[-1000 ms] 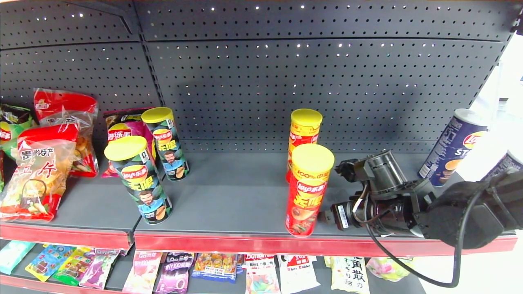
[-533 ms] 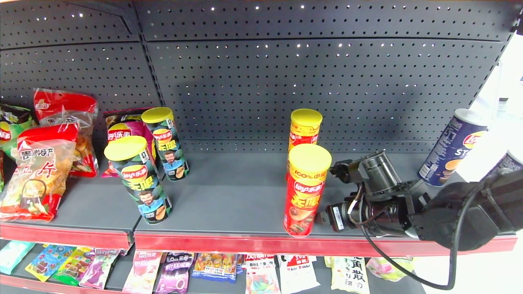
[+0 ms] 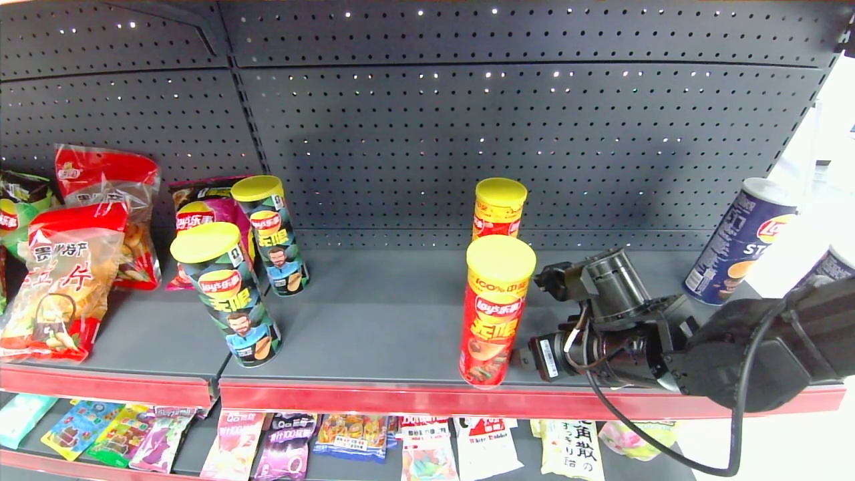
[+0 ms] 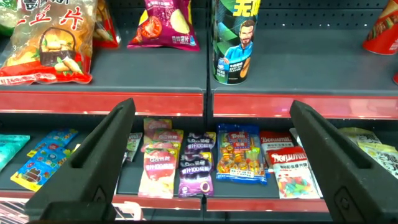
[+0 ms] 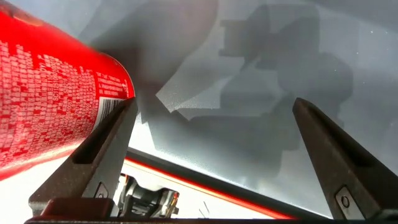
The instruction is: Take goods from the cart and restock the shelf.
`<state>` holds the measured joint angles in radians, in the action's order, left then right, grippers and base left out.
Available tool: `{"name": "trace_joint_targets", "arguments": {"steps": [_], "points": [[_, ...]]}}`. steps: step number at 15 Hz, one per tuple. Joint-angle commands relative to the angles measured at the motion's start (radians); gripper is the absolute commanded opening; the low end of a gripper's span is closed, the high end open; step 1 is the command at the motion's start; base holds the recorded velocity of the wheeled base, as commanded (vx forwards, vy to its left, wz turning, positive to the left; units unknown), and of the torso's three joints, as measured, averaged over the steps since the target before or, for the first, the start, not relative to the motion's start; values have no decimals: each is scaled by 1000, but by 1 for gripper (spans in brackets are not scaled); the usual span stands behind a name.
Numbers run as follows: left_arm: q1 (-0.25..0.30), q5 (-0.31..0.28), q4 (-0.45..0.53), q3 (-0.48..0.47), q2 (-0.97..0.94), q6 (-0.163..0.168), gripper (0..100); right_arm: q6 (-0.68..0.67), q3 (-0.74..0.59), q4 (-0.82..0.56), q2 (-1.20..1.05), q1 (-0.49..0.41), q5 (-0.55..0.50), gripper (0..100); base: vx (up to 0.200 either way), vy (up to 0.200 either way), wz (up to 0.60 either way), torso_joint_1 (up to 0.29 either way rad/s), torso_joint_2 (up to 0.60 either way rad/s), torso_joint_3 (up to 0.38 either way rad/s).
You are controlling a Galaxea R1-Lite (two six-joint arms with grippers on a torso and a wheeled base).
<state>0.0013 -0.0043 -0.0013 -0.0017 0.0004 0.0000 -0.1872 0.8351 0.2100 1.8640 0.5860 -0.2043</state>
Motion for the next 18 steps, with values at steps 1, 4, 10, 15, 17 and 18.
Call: {"name": "trace_joint_targets", "arguments": {"steps": [1, 4, 10, 15, 17, 18], "points": [[0, 0, 0, 0, 0, 0, 100, 0, 4, 0, 4, 6, 0, 100, 0, 0, 0, 0, 0, 0], [0, 0, 0, 0, 0, 0, 100, 0, 12, 0, 7, 11, 0, 100, 0, 0, 0, 0, 0, 0], [0, 0, 0, 0, 0, 0, 100, 8, -48, -1, -77, -34, 0, 100, 0, 0, 0, 0, 0, 0], [0, 0, 0, 0, 0, 0, 100, 91, -333, -11, -503, -31, 6, 100, 0, 0, 0, 0, 0, 0], [0, 0, 0, 0, 0, 0, 100, 176, -453, -15, -692, -15, 16, 100, 0, 0, 0, 0, 0, 0], [0, 0, 0, 0, 0, 0, 100, 210, -508, -17, -819, -32, 48, 100, 0, 0, 0, 0, 0, 0]]}}
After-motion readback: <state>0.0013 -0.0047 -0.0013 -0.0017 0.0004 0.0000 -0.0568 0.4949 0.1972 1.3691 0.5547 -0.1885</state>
